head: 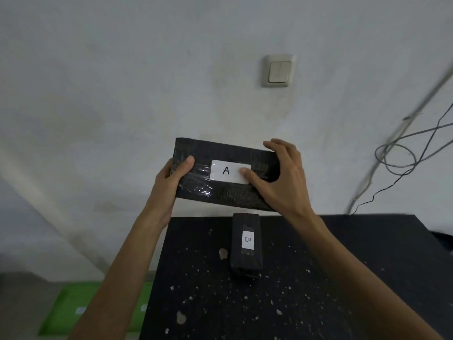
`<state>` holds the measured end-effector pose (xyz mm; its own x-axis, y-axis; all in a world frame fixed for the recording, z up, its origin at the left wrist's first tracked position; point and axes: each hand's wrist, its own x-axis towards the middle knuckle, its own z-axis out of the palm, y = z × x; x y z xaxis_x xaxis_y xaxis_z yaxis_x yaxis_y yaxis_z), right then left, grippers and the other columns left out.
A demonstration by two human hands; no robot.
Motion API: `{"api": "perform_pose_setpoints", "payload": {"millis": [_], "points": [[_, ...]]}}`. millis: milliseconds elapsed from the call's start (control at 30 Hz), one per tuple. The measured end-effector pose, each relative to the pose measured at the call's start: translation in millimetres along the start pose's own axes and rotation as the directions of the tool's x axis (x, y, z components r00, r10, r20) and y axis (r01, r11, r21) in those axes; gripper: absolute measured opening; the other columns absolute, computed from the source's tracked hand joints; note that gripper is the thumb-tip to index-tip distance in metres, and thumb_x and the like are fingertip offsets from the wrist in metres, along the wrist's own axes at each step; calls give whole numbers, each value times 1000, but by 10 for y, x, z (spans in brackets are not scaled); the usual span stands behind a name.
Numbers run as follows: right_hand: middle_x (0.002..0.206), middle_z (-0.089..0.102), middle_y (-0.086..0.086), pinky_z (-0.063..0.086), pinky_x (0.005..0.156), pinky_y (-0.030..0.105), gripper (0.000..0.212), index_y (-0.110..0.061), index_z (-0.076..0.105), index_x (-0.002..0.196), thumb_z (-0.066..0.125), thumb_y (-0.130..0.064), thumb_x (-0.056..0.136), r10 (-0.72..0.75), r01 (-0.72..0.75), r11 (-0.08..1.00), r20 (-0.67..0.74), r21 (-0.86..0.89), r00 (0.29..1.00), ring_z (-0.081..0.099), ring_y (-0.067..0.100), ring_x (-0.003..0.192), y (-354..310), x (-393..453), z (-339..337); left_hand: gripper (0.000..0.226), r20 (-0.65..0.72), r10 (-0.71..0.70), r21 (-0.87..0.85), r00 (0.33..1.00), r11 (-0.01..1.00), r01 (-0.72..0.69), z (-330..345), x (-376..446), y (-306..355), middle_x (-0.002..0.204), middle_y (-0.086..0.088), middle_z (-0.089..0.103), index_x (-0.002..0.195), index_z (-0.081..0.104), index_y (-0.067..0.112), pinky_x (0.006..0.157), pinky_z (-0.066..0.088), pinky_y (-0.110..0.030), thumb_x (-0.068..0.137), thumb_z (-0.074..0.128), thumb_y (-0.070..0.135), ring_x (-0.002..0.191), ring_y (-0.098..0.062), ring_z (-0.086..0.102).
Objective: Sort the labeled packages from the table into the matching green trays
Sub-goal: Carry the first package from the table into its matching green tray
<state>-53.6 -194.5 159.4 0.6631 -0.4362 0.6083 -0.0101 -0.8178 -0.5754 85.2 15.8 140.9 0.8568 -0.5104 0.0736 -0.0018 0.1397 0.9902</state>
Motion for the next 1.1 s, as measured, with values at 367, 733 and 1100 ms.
{"api": "perform_pose_setpoints", "payload": {"millis": [367,733,1100], "points": [[144,39,-7,38,100,9,93,-24,33,146,75,-61,72,92,-113,944,81,309,992,43,5,127,-366,-108,212,62,-167,-15,-61,986,998,5,-324,-415,165,117,-3,73,127,62,18,88,53,-33,77,71,53,107,-19,69],[115,47,-15,40,58,-5,99,-26,25,149,77,-57,71,263,-454,785,435,422,861,50,-9,86,-1100,-935,1589,85,-423,-154,188,893,949,253,-1788,-1349,-262,114,1,72,128,55,23,92,54,-35,66,63,80,99,-11,71],[115,56,-6,52,82,24,94,-15,39,140,83,-53,65,406,-611,719,513,331,756,58,14,103,-2285,-1612,3514,73,-476,-259,196,840,900,389,-3974,-1668,-891,118,-1,61,128,50,16,90,52,-34,78,57,69,104,-14,62]]}}
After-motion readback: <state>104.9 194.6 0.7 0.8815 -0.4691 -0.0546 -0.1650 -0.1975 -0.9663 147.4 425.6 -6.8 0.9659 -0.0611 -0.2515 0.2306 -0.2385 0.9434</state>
